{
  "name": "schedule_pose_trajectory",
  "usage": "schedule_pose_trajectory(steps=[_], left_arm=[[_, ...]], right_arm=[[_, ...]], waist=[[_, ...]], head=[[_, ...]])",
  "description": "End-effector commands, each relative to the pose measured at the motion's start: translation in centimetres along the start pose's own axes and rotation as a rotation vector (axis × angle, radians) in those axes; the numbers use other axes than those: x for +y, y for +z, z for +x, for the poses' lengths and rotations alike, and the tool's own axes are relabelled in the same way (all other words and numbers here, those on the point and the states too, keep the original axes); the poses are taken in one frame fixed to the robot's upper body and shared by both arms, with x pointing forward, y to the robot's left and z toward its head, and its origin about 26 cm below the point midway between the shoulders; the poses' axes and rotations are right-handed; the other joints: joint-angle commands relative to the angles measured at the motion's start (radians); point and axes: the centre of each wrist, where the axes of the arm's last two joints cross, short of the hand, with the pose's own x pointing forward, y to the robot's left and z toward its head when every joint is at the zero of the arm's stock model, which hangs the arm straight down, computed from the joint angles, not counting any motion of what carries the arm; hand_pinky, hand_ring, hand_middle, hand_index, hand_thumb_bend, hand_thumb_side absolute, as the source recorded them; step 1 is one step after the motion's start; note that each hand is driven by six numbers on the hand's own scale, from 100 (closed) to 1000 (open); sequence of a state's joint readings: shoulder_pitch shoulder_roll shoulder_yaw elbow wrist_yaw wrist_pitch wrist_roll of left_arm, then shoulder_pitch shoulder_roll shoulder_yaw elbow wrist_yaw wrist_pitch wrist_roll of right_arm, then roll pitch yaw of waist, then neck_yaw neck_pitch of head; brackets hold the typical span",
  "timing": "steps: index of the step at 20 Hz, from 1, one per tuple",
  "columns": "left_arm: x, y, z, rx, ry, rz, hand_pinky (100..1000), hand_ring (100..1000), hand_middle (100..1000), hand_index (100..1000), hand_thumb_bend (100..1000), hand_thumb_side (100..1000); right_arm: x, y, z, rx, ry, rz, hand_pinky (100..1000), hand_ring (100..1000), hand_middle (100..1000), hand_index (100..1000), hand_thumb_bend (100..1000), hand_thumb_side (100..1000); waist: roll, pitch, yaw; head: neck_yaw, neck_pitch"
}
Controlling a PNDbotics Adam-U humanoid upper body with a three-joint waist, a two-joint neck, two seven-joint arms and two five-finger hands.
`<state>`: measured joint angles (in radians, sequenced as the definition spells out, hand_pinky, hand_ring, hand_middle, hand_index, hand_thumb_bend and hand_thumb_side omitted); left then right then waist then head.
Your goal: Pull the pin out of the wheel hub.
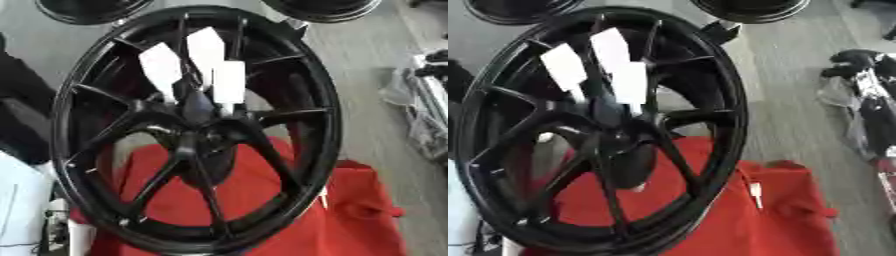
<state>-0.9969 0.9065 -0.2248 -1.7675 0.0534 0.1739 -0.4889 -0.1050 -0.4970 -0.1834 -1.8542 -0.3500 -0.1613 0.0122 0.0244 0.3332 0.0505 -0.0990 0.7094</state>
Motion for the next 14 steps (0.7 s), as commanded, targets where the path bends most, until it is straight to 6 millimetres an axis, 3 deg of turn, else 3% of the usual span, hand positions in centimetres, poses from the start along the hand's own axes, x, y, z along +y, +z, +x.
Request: schedule_pose_trajectory(steps=[1, 10, 14], left_arm=[[1.3, 0.6, 0.3, 0.011, -0.041, 0.022, 752, 738, 697, 769, 100, 646], [1.1, 0.2, 0.5, 0.012, -0.053, -0.019, 756, 743, 704, 783, 100, 669], [0.4, -0.4, 1.5, -0.008, -0.087, -0.105, 762, 750, 715, 791, 100, 691]], right_arm=[[-0.1, -0.5, 1.0, -0.028, 0.021, 0.015, 934, 657, 666, 689, 100, 539], [-0.1, -0.4, 0.9, -0.023, 0.022, 0.018, 934, 656, 666, 689, 100, 539], [-0.1, -0.4, 0.8, -0.019, 0.025, 0.023, 934, 655, 666, 689, 100, 539]], waist=[[-0.001, -0.016, 0.0], [-0.001, -0.017, 0.002], [0.001, -0.018, 0.001]], head=[[-0.002, -0.009], [0.001, 0.001], [0.001, 0.0]])
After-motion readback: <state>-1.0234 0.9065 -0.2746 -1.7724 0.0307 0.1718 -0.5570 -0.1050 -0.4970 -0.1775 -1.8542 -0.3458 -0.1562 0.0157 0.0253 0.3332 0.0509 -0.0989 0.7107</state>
